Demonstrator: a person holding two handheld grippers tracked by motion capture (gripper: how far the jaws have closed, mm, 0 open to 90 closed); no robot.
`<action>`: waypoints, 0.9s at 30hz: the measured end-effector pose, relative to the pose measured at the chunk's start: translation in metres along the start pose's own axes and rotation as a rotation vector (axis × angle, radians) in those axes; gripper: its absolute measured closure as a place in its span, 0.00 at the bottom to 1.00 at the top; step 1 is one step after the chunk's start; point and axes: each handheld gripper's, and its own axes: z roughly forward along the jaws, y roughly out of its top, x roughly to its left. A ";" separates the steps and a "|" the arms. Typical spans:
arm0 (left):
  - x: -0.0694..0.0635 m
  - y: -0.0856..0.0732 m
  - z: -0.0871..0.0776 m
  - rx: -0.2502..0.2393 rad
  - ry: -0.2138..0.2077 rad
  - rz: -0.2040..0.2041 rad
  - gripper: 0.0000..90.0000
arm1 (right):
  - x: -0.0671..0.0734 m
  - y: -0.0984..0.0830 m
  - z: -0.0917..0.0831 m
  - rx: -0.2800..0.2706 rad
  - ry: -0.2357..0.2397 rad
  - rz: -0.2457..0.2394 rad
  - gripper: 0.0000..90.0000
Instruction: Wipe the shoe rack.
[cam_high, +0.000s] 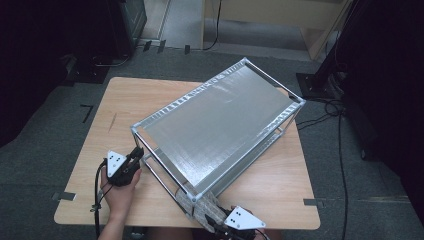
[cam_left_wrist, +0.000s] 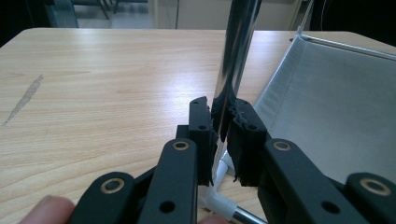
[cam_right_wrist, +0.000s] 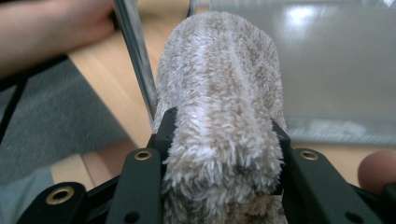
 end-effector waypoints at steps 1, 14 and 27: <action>0.000 0.000 0.000 0.000 -0.001 -0.001 0.90 | 0.000 0.004 -0.005 -0.026 0.001 -0.003 0.69; 0.001 0.000 -0.001 -0.002 -0.003 -0.015 0.89 | 0.002 0.021 -0.028 -0.133 0.003 -0.022 0.68; 0.003 0.000 -0.001 -0.002 -0.005 -0.025 0.89 | -0.001 -0.020 0.020 0.108 -0.042 -0.099 0.68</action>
